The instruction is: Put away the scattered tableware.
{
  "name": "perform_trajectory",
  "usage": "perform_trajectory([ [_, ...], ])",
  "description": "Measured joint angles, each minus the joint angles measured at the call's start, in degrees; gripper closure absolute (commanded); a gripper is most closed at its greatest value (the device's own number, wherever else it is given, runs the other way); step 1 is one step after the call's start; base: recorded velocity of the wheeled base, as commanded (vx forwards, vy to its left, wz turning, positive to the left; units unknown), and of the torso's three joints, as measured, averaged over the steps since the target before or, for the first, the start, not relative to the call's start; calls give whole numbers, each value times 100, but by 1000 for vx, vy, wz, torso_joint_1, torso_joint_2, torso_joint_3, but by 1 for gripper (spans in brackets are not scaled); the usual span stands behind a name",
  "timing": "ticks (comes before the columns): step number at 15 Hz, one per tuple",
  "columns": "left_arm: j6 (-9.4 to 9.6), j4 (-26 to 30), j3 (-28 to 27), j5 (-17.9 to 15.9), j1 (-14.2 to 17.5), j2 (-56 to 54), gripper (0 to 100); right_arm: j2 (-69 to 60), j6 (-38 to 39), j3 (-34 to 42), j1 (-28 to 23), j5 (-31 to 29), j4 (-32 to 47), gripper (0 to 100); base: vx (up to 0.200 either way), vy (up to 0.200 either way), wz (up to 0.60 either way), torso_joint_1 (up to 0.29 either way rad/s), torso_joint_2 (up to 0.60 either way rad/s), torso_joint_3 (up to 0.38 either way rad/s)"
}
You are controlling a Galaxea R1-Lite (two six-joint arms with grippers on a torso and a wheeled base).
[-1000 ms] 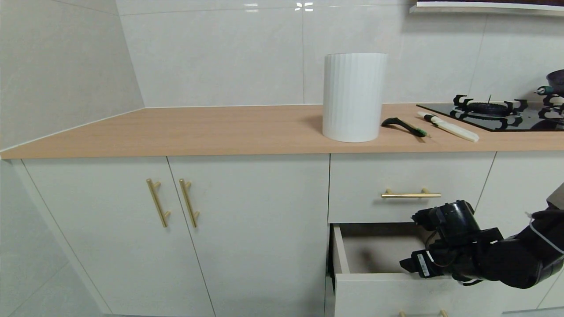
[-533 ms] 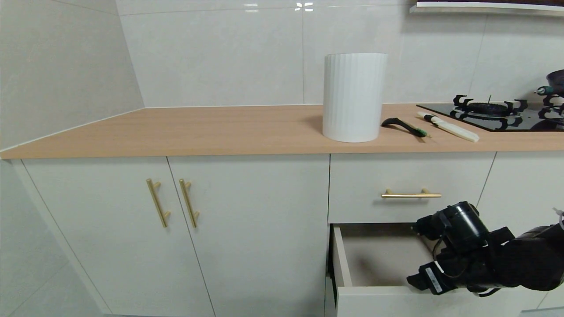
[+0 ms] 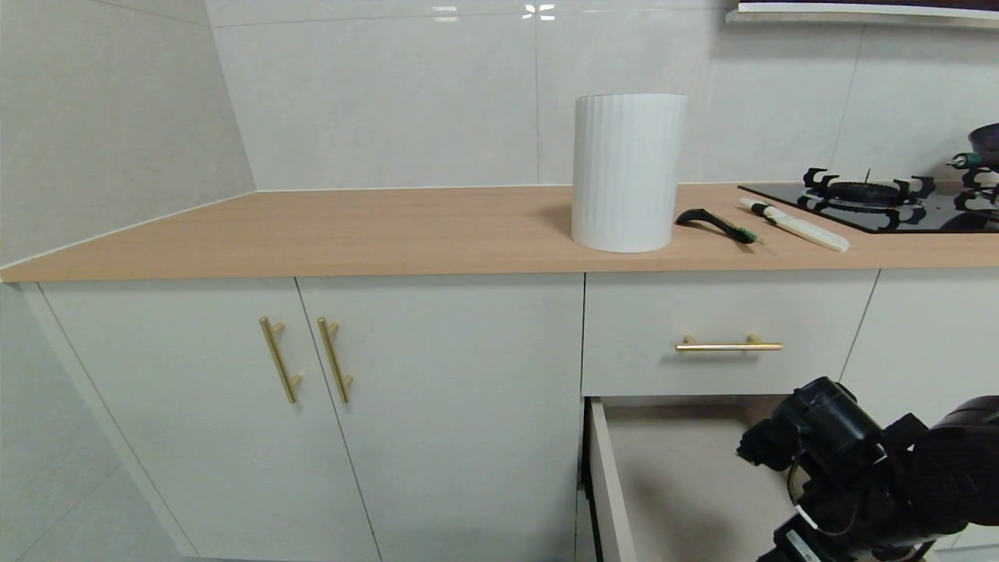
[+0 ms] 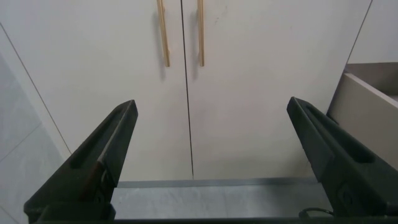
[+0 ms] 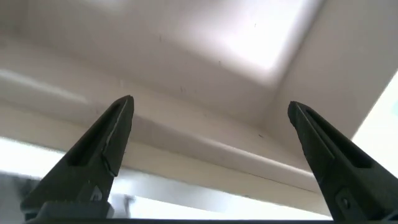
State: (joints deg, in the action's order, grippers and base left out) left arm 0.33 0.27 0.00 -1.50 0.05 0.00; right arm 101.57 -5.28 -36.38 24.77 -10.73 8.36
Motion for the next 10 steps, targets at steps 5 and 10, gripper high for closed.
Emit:
perform_trajectory([
  [5, 0, 0, 0, 0, 0, 0, 0, -375, 24, -249, 306, 17, 725, 0, 0, 0, 0, 0, 0, 0],
  [10, 0, -2, 0, 0, 0, 0, 0, -728, 1192, -940, 111, 323, 702, 0, 0, 0, 0, 0, 0, 0],
])
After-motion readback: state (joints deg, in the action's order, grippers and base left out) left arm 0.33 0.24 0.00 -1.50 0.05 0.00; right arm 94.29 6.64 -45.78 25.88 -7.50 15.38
